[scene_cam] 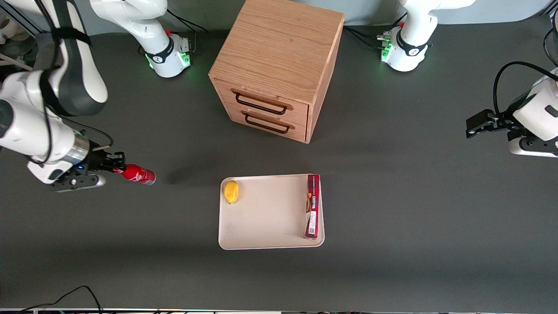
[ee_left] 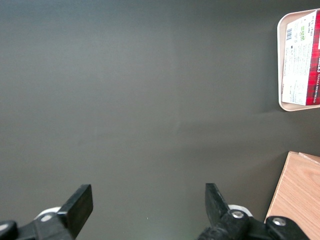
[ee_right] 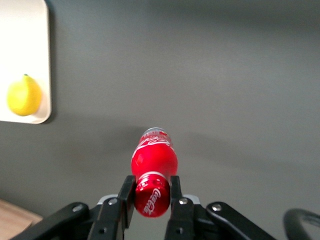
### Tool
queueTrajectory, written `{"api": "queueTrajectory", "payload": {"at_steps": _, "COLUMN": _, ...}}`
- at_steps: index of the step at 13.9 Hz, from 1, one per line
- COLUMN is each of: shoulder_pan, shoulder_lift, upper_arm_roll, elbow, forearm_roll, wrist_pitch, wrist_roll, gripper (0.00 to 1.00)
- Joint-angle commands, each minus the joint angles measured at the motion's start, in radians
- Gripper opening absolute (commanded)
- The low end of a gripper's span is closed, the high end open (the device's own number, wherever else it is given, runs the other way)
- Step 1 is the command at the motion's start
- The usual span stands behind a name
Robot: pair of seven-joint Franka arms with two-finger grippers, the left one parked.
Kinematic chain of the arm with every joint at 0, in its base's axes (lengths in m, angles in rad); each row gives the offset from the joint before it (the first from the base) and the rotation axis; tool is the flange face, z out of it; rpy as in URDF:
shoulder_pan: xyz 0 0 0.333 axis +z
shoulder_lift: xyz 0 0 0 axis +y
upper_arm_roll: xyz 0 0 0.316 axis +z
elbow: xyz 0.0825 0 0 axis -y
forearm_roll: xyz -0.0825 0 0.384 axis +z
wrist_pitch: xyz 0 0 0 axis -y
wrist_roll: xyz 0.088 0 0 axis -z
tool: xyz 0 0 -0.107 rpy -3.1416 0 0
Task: Place coke bottle on tray
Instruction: 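Lift the bottle and carry it with the right gripper onto the tray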
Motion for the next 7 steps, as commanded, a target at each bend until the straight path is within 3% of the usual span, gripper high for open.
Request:
{"api": "queueTrajectory", "payload": {"at_steps": 1, "shoulder_pan": -0.005, "shoulder_lift": -0.010, "upper_arm_roll": -0.001, "elbow": 0.177, "forearm_roll": -0.011, "wrist_pitch": -0.191, "wrist_roll": -0.003, "gripper": 0.00}}
{"api": "queueTrajectory", "payload": {"at_steps": 5, "shoulder_pan": -0.002, "shoulder_lift": 0.015, "upper_arm_roll": -0.001, "elbow": 0.415, "forearm_roll": -0.009, "wrist_pitch": -0.414, "wrist_roll": 0.007, "gripper": 0.00}}
{"api": "queueTrajectory", "payload": {"at_steps": 7, "shoulder_pan": 0.007, "shoulder_lift": 0.061, "upper_arm_roll": -0.003, "elbow": 0.496, "forearm_roll": -0.008, "wrist_pitch": -0.445, "wrist_roll": 0.013, "gripper": 0.00}}
